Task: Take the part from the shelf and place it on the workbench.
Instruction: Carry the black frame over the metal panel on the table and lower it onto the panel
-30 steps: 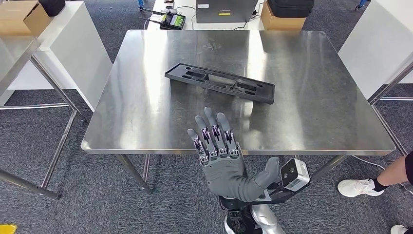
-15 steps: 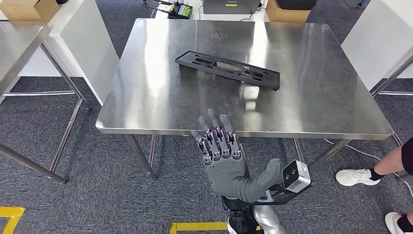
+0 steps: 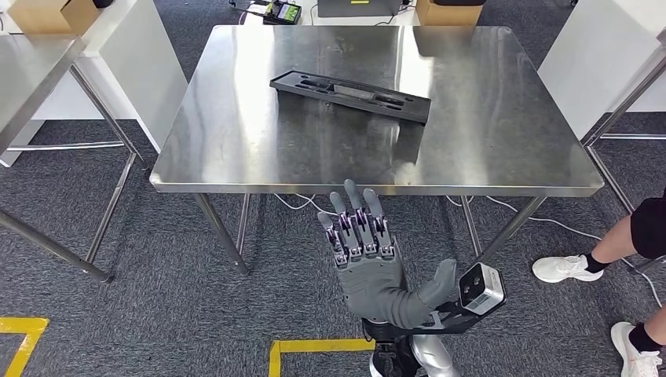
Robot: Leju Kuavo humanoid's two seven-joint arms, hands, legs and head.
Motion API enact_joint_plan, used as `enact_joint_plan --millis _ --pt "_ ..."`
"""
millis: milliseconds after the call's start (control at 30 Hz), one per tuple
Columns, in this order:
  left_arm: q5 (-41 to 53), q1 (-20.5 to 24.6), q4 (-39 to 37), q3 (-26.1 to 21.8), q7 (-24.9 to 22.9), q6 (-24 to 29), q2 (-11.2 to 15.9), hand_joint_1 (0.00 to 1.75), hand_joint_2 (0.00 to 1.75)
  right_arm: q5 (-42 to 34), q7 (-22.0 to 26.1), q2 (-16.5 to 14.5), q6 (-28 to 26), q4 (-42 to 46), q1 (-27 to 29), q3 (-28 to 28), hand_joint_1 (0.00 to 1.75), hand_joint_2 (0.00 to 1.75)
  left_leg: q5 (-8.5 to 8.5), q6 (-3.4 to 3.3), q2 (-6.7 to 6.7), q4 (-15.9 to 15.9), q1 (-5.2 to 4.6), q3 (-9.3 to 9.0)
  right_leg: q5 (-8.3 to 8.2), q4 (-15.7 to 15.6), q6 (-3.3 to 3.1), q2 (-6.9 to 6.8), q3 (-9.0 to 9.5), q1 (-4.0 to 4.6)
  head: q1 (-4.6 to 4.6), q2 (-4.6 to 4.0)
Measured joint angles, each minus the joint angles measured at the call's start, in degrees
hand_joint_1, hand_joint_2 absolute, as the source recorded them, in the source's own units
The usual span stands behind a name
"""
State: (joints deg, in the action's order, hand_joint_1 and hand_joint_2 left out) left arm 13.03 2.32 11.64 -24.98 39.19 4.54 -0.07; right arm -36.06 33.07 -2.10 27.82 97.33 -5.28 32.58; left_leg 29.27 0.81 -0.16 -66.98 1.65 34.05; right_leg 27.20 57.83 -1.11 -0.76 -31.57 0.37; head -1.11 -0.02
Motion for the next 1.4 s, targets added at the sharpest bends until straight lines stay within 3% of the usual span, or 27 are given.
enact_joint_plan --millis 67,100,200,267,333,367,400,433,467,533,600,667,700,733,767,833,867,900,933,967,1033,1100,1133,1233,1300,1367,1400 --pt "0.0 0.1 0.0 0.0 0.0 0.0 0.0 0.0 0.0 0.0 0.0 0.0 0.0 0.0 0.1 -0.2 0.0 0.0 0.39 -0.74 -0.09 6.2 -0.33 -3.88 -0.38 0.8 0.6 -0.08 -0.99 0.1 0.03 0.0" --pt "0.0 0.1 0.0 0.0 0.1 -0.1 0.0 0.0 0.0 0.1 0.1 0.0 0.0 0.0 0.1 -0.2 0.0 0.0 0.88 -1.16 -0.13 7.4 -0.6 -4.43 -0.69 0.9 1.05 -0.13 -1.28 0.07 0.04 0.0" --pt "0.1 0.1 0.0 0.0 0.1 -0.1 0.1 0.0 0.0 0.1 0.1 0.1 0.0 0.0 0.3 -0.5 0.0 0.0 -0.57 -2.66 0.06 8.5 -0.88 -3.94 -0.96 1.3 2.18 -0.05 -2.02 -0.04 0.03 0.01" --pt "0.2 0.2 0.0 0.0 0.1 -0.1 0.0 0.0 0.0 0.2 0.3 0.3 0.0 0.0 0.5 -0.7 0.0 0.0 -2.08 -3.65 0.3 9.2 -0.64 -2.86 1.97 4.4 2.05 0.24 -3.55 -0.08 0.25 0.01" --pt "0.3 0.3 0.0 0.0 0.2 -0.2 0.0 0.0 0.0 0.3 0.5 0.6 0.0 0.0 0.8 -0.9 0.0 0.0 -3.37 -3.95 0.4 9.3 -0.66 -1.19 6.49 10.9 1.75 0.45 -5.66 -0.5 0.49 0.01" --pt "0.3 0.3 0.0 0.0 0.2 -0.2 0.0 0.0 0.0 0.4 0.6 0.7 0.0 0.0 1.0 -1.0 0.0 0.0 -4.03 -3.87 0.45 9.2 -0.62 -0.3 7.89 14.2 2.0 0.49 -6.3 -0.8 0.53 0.01" --pt "0.4 0.3 0.0 0.0 0.2 -0.2 0.0 0.0 0.0 0.4 0.7 0.9 0.0 0.0 1.2 -1.1 0.0 0.0 -4.71 -3.7 0.53 9.2 -0.53 0.63 8.11 16.1 2.64 0.5 -6.3 -1.1 0.55 0.0" --pt "0.5 0.3 0.0 0.0 0.2 -0.2 0.0 0.0 0.0 0.4 0.8 1.0 0.0 0.0 1.4 -1.2 0.0 0.0 -5.41 -3.43 0.6 9.2 -0.37 1.56 7.27 16.3 3.54 0.5 -5.48 -1.41 0.58 0.0" --pt "0.6 0.3 0.0 0.0 0.2 -0.2 0.0 0.0 0.0 0.5 0.8 1.1 0.0 0.0 1.5 -1.2 0.0 0.0 -6.11 -3.08 0.65 9.1 -0.18 2.47 5.77 14.5 4.53 0.5 -3.69 -1.76 0.6 0.01" --pt "0.9 0.3 0.0 0.0 0.2 -0.3 0.0 0.0 0.0 0.6 0.8 1.2 -0.1 0.0 1.5 -1.2 0.0 0.0 -7.42 -2.16 0.66 9.0 0.05 3.98 3.98 6.7 5.78 0.54 1.97 -2.27 0.72 0.01" --pt "1.0 0.3 0.0 0.0 0.2 -0.4 0.1 0.0 0.0 0.6 0.8 1.2 -0.3 0.1 1.5 -1.2 0.0 0.0 -8.75 -1.31 0.63 8.9 -0.05 4.74 4.68 0.0 5.36 0.74 5.89 -2.03 0.79 0.01" --pt "1.3 0.3 0.0 0.0 0.3 -0.5 0.1 0.0 0.0 0.6 0.8 1.2 -0.6 0.1 1.6 -1.3 0.0 0.0 -10.14 -0.93 0.63 9.3 -0.1 4.85 4.96 -1.6 4.33 0.88 6.1 -1.67 0.72 0.0" --pt "1.4 0.3 0.0 0.0 0.3 -0.5 0.1 0.0 0.0 0.6 0.9 1.2 -0.7 0.1 1.7 -1.3 0.0 0.0 -10.18 -0.8 0.61 9.3 0.03 4.96 4.53 -1.5 3.84 0.75 5.73 -1.98 0.66 0.0" --pt "1.6 0.3 -0.1 0.0 0.3 -0.5 0.2 0.0 0.0 0.6 0.9 1.2 -0.9 0.1 1.8 -1.4 0.0 0.0 -9.07 -0.67 0.61 8.6 0.17 5.24 4.03 -1.4 3.27 0.62 5.38 -2.15 0.53 0.0" --pt "1.6 0.3 -0.1 0.0 0.3 -0.5 0.2 0.0 0.0 0.6 0.9 1.2 -1.0 0.1 1.8 -1.4 0.0 0.0 -6.69 -0.49 0.59 6.6 0.28 5.83 3.45 -1.5 2.56 0.46 4.9 -2.29 0.36 0.0" --pt "1.9 0.3 -0.2 0.0 0.3 -0.6 0.2 0.0 0.0 0.6 0.9 1.2 -1.1 0.1 1.9 -1.4 0.0 0.0 -0.06 -0.23 0.51 -0.7 0.3 7.69 2.14 -1.5 1.42 0.27 3.63 -2.06 0.08 0.01" --pt "1.9 0.3 -0.2 0.0 0.3 -0.6 0.2 0.0 0.0 0.7 0.9 1.2 -1.1 0.1 1.9 -1.5 0.0 0.0 2.4 -0.2 0.44 -5.1 0.27 8.56 1.42 -1.4 1.03 0.23 2.85 -1.8 0.02 0.01" --pt "2.0 0.3 -0.2 0.0 0.3 -0.6 0.2 0.0 0.0 0.7 0.9 1.2 -1.1 0.1 2.0 -1.5 0.0 0.0 3.36 -0.25 0.39 -8.4 0.25 8.9 0.71 -1.4 0.9 0.2 2.05 -1.55 -0.02 0.01" --pt "2.0 0.3 -0.2 0.0 0.3 -0.6 0.2 0.0 0.0 0.7 0.9 1.2 -1.1 0.1 2.1 -1.5 0.0 0.0 3.2 -0.38 0.34 -10.5 0.24 8.66 0.02 -1.4 0.85 0.18 1.24 -1.31 0.0 0.0" --pt "2.0 0.3 -0.2 0.0 0.3 -0.6 0.2 0.0 0.0 0.7 0.9 1.2 -1.1 0.1 2.1 -1.5 0.0 0.0 1.84 -0.65 0.31 -10.0 0.19 7.15 -0.64 -1.3 0.89 0.19 0.39 -1.12 -0.02 0.0" --pt "2.0 0.3 -0.2 0.0 0.2 -0.6 0.3 0.0 0.0 0.7 0.9 1.2 -1.1 0.1 2.2 -1.5 0.0 0.0 -0.42 -1.48 0.14 -3.7 -0.05 1.48 -1.72 -1.3 1.15 0.25 -0.85 -0.88 -0.01 0.0" --pt "2.1 0.5 -0.2 0.0 0.1 -0.6 0.3 0.0 0.0 0.6 1.0 1.2 -1.2 0.1 2.1 -1.5 0.0 0.0 -0.49 -2.21 -0.09 4.5 -0.51 -4.52 -2.58 -1.1 1.72 0.22 -1.55 -0.55 0.04 0.0" --pt "2.1 0.5 -0.3 0.0 0.0 -0.6 0.3 0.0 0.0 0.6 1.0 1.2 -1.2 0.1 2.1 -1.5 0.0 0.0 -0.13 -2.41 -0.17 7.0 -0.77 -6.1 -3.0 -1.0 2.12 0.17 -1.82 -0.48 0.07 0.0" --pt "2.1 0.7 -0.3 0.0 -0.1 -0.6 0.4 0.0 0.0 0.6 1.1 1.3 -1.3 0.1 2.1 -1.5 0.0 0.0 -0.22 -2.82 -0.05 9.6 -0.95 -6.2 -3.41 -0.3 3.11 0.13 -3.13 -0.44 0.1 0.01" --pt "2.1 0.8 -0.3 0.0 -0.2 -0.6 0.4 0.0 0.0 0.6 1.1 1.4 -1.3 0.1 2.1 -1.7 0.0 0.0 -0.85 -3.54 0.09 10.7 -0.85 -5.25 -0.27 2.9 2.77 0.29 -4.98 -0.38 0.47 0.01" --pt "2.1 0.8 -0.3 0.1 -0.2 -0.6 0.4 0.0 0.0 0.6 1.2 1.6 -1.3 0.1 2.1 -1.8 0.0 0.0 -2.05 -4.03 0.21 10.7 -1.2 -3.62 4.54 9.7 2.12 0.38 -6.82 -0.51 0.88 0.0" --pt "2.1 0.8 -0.3 0.1 -0.2 -0.6 0.4 0.0 0.0 0.6 1.2 1.6 -1.3 0.0 2.1 -1.8 0.0 0.0 -2.76 -4.09 0.3 10.7 -1.37 -2.77 5.87 13.0 2.15 0.39 -7.2 -0.55 0.92 0.0"
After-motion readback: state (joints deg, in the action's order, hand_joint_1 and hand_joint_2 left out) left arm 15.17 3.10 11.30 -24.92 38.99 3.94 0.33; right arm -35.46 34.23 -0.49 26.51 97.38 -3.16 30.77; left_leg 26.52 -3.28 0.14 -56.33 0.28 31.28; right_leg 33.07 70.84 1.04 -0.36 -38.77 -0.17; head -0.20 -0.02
